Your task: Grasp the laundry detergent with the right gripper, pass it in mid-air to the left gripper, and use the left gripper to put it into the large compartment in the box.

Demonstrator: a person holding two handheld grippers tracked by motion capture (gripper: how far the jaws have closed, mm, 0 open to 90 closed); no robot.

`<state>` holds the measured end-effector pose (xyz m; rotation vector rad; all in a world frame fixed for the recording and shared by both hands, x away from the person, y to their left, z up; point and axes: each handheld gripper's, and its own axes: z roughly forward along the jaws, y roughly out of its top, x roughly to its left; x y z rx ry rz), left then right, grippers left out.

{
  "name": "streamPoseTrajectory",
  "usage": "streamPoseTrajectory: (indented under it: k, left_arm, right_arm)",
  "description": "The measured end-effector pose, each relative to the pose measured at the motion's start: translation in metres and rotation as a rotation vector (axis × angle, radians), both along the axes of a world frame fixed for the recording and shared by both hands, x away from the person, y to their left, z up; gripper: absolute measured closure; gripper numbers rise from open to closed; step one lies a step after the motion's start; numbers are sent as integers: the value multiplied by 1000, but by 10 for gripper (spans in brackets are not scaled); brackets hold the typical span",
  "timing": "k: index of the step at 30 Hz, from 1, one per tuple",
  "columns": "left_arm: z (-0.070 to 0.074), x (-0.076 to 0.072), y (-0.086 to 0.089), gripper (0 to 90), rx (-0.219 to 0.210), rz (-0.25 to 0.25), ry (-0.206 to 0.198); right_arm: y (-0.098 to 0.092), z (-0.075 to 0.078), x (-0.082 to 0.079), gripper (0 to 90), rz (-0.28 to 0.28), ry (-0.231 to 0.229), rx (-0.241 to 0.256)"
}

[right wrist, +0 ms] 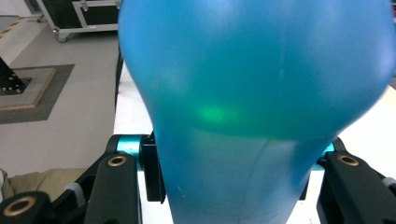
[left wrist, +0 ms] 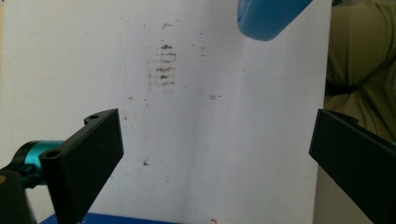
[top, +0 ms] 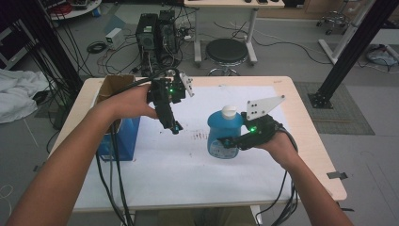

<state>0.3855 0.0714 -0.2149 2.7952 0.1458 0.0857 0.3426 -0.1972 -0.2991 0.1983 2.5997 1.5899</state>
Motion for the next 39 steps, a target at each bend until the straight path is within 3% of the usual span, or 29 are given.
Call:
streamPoseTrajectory:
  k: [12, 24, 39]
  left_arm:
    - [9, -13, -8, 30, 11, -28, 70]
    - [20, -17, -28, 30, 21, -61, 89]
    - [21, -17, -53, 29, 29, -75, 95]
  right_arm:
    - [21, -14, 22, 453, 30, 16, -1]
    - [44, -15, 25, 453, 112, 17, -20]
    - [57, -10, 23, 453, 145, 20, -31]
